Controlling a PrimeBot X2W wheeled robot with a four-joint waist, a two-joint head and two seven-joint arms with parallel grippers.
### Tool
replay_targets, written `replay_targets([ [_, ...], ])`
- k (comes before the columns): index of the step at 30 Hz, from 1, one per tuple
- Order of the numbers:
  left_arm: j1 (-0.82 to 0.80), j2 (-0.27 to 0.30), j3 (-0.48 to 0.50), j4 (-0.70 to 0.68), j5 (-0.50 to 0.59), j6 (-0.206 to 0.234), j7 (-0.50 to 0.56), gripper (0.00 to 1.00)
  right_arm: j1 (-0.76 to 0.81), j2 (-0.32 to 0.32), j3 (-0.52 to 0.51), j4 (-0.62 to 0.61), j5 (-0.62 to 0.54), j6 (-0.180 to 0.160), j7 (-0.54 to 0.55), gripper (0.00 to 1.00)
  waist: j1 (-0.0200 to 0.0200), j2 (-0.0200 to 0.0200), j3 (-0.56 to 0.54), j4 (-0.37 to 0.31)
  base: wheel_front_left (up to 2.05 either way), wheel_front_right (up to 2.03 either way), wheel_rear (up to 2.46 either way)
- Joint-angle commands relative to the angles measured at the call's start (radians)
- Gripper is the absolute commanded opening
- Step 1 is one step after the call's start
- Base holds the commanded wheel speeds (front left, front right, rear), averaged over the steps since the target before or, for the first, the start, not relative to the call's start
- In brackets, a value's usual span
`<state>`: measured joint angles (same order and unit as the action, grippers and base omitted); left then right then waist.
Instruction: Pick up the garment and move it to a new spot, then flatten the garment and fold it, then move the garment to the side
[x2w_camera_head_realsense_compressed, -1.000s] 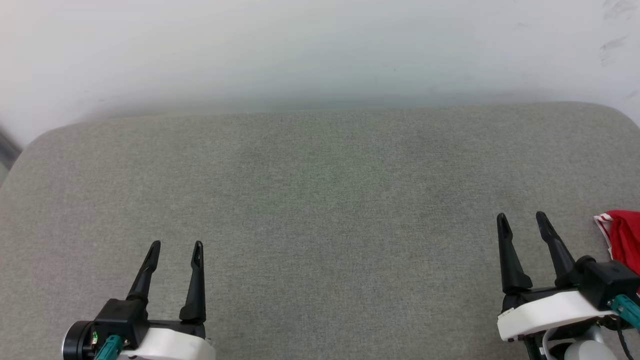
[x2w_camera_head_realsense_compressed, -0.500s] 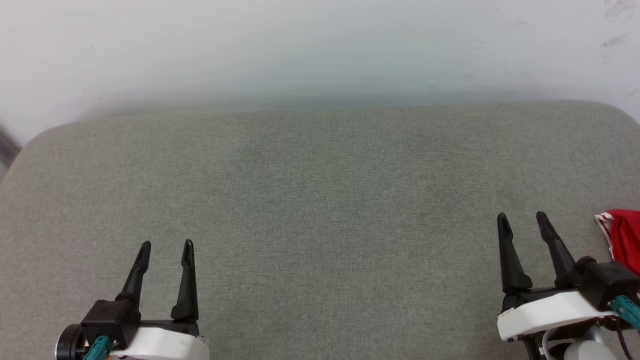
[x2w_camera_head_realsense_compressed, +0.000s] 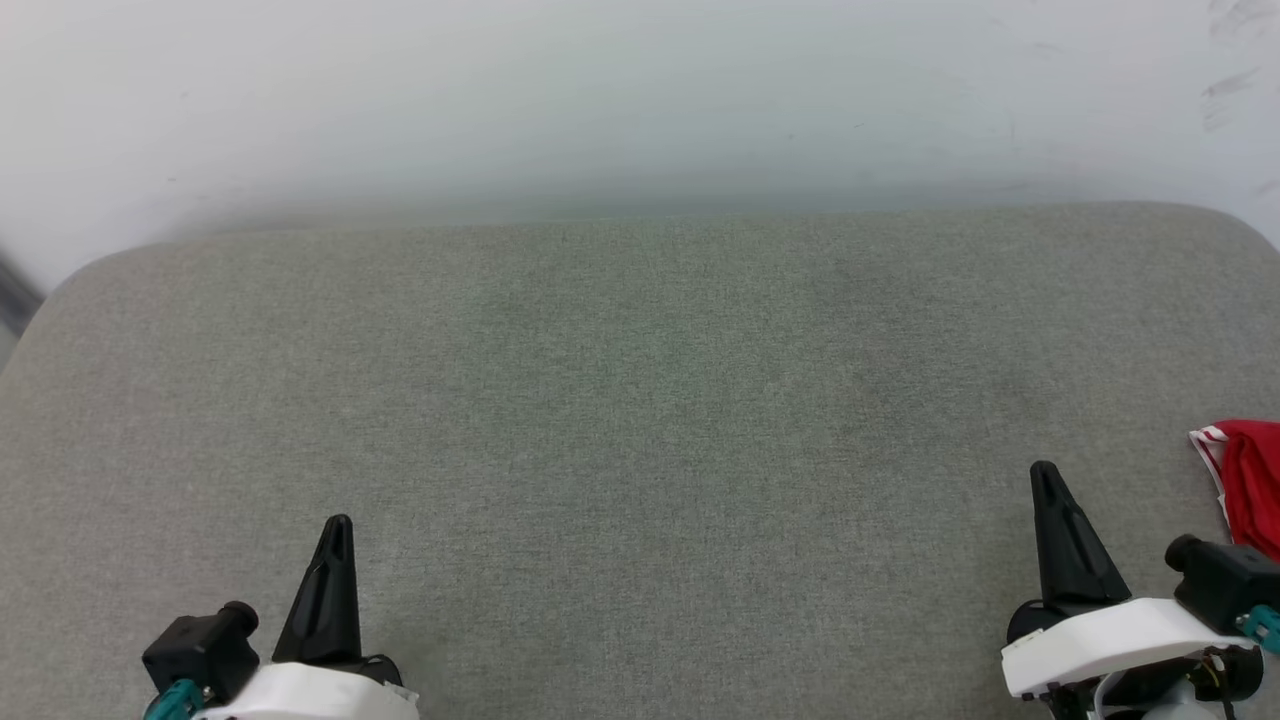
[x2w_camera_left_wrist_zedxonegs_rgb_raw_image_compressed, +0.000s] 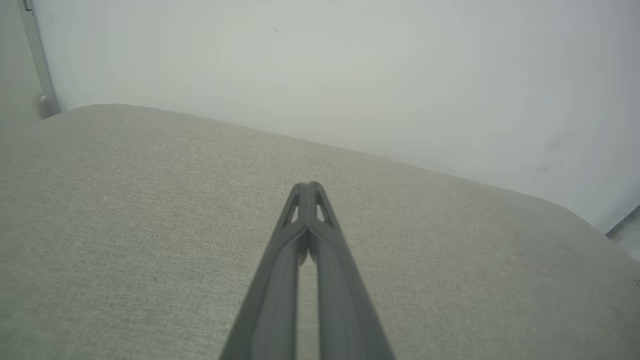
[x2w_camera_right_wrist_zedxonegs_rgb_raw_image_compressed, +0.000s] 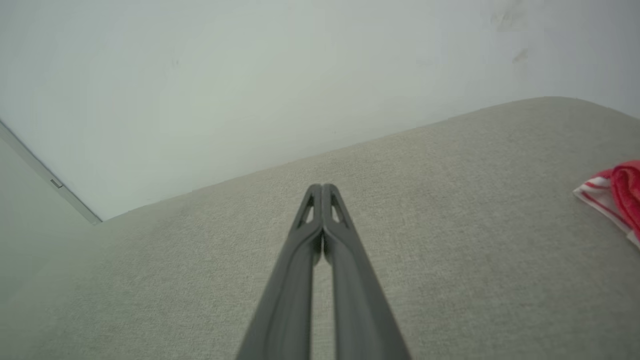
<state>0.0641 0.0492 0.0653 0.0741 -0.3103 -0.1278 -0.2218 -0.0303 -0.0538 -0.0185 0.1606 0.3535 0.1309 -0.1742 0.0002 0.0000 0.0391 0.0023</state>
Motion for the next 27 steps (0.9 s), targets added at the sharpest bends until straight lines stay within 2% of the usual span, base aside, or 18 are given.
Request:
replay_targets([
  [1, -0.029, 0.007, 0.000, -0.006, -0.056, 0.000, 0.010, 0.00, -0.021, -0.002, -0.005, -0.011, 0.056, 0.000, 0.010, 0.00, 0.0000, 0.0000, -0.001, 0.000, 0.00, 0.00, 0.00],
  [27, -0.081, 0.015, 0.005, 0.052, -0.482, -0.001, 0.110, 0.00, -0.044, -0.003, -0.032, 0.019, 0.461, 0.000, 0.100, 0.00, -0.0001, 0.0000, -0.009, -0.001, 0.00, 0.00, 0.00],
])
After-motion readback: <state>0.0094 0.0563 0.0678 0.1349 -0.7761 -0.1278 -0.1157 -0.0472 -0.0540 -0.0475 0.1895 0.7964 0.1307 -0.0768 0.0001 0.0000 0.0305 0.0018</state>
